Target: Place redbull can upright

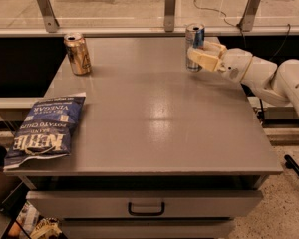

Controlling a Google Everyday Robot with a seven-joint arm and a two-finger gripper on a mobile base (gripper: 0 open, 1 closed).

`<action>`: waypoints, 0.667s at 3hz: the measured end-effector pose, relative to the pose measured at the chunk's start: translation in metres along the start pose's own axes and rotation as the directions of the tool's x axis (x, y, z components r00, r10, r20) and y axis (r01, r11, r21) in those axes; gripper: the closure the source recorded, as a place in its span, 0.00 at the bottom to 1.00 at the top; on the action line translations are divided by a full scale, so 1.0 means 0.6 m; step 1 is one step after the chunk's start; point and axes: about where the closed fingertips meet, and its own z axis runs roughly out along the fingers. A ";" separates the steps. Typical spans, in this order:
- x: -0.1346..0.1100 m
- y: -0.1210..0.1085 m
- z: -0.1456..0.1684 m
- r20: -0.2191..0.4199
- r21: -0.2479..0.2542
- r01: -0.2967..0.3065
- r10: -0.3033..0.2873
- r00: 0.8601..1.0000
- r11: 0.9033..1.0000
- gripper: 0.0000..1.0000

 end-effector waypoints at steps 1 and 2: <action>0.004 -0.003 -0.003 0.002 0.005 0.000 0.000 1.000 1.000 1.00; 0.014 -0.015 -0.007 0.007 0.016 0.002 -0.003 1.000 1.000 1.00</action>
Offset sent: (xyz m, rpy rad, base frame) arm 0.0127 -0.0226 -0.0188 0.0117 -0.0084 -0.0421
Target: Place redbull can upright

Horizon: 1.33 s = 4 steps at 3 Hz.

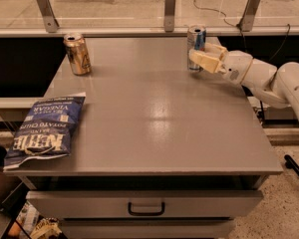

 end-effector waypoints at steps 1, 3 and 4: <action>0.008 -0.014 -0.004 -0.001 0.007 0.012 -0.012 1.000 1.000 1.00; 0.020 -0.034 -0.011 0.006 0.022 0.025 -0.025 1.000 0.999 1.00; 0.025 -0.039 -0.016 0.010 0.029 0.025 -0.025 1.000 0.999 1.00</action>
Offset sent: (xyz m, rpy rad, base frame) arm 0.0167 -0.0259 -0.0149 -0.0127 -0.0276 -0.0379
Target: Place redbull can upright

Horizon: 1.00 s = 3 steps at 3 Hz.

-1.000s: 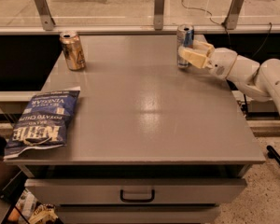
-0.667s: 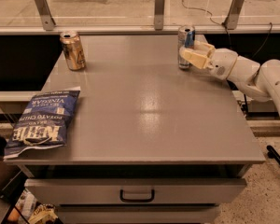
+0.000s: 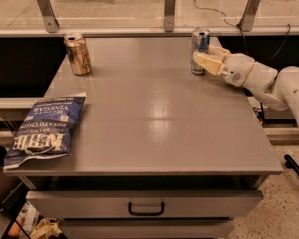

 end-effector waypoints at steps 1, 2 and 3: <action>0.007 -0.005 -0.006 0.002 0.011 -0.003 0.003 1.000 1.000 1.00; 0.007 -0.002 0.000 0.003 0.006 -0.003 0.003 1.000 1.000 0.82; 0.006 0.001 0.005 0.003 0.001 -0.004 0.004 1.000 1.000 0.59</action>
Offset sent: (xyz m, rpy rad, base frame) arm 0.0010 -0.0042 -0.0045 0.0044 0.0023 -0.0107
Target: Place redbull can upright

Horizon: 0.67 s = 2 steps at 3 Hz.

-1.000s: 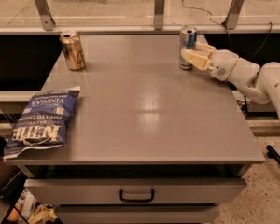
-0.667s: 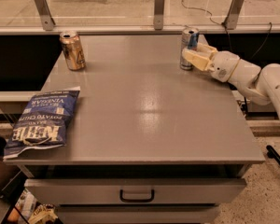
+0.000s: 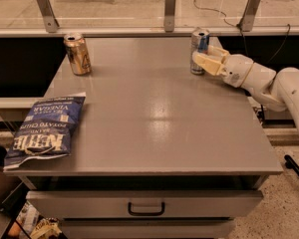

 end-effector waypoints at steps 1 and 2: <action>0.000 0.003 0.005 0.001 -0.005 -0.001 0.001 1.000 1.000 0.36; -0.001 0.006 0.011 0.002 -0.011 -0.001 0.001 1.000 1.000 0.12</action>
Offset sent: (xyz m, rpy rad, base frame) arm 0.0003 0.0036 0.0006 0.0003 -0.0005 0.0051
